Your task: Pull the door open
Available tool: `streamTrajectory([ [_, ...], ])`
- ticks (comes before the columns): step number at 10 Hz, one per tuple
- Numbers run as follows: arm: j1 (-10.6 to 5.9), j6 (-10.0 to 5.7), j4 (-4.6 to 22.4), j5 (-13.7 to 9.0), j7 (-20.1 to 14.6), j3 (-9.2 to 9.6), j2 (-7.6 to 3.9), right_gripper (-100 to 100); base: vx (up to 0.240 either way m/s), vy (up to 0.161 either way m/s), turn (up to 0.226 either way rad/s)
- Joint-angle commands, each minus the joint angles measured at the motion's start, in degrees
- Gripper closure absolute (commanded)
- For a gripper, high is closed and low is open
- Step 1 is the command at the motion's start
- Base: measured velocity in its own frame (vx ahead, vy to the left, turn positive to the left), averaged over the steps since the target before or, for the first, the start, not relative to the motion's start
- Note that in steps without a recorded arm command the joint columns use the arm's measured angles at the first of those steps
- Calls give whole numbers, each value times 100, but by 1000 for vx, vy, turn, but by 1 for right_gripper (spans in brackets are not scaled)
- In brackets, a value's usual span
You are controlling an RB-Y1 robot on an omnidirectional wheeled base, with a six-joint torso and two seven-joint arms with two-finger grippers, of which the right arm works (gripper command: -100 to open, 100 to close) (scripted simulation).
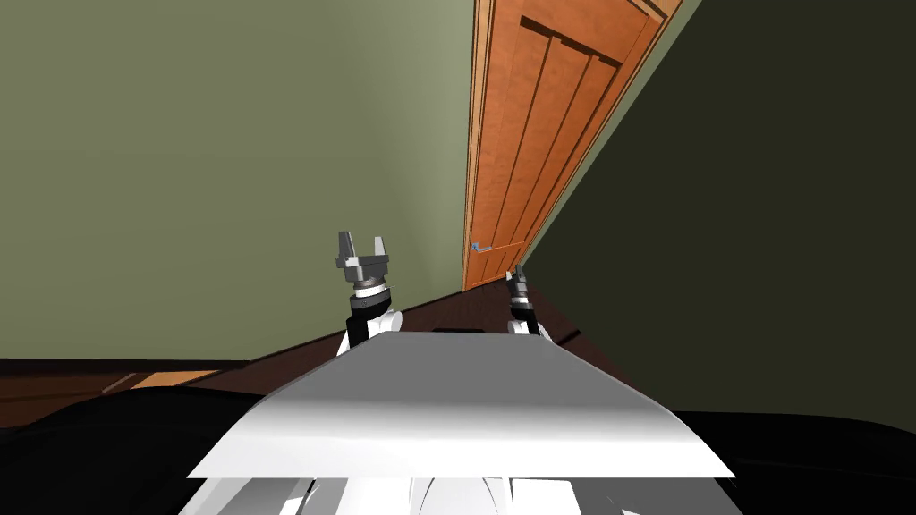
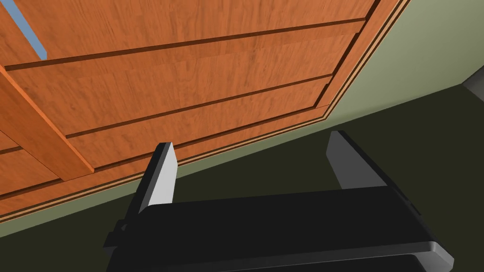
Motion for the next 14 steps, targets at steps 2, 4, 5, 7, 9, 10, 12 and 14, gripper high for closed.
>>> streamTrajectory([
  [2, -144, -169, 486, -22, -146, 71, -132, -100, 72, -18, 142],
  [4, -223, -247, 821, -31, -211, 103, -190, -100, 55, -17, 88],
  [5, -302, -325, 986, -40, -275, 136, -247, -100, 64, -27, 174],
  [7, -378, -400, 1296, -49, -338, 167, -303, -100, 57, -12, 91],
  [9, -454, -476, 1603, -58, -401, 198, -358, -100, 69, -24, 95],
  [10, -531, -551, 1770, -68, -464, 230, -414, -100, 52, -25, 102],
  [12, -603, -623, 2069, -76, -524, 259, -466, -100, 43, -24, 79],
  [14, -675, -694, 2327, -85, -583, 289, -518, -100, 62, -24, 120],
])
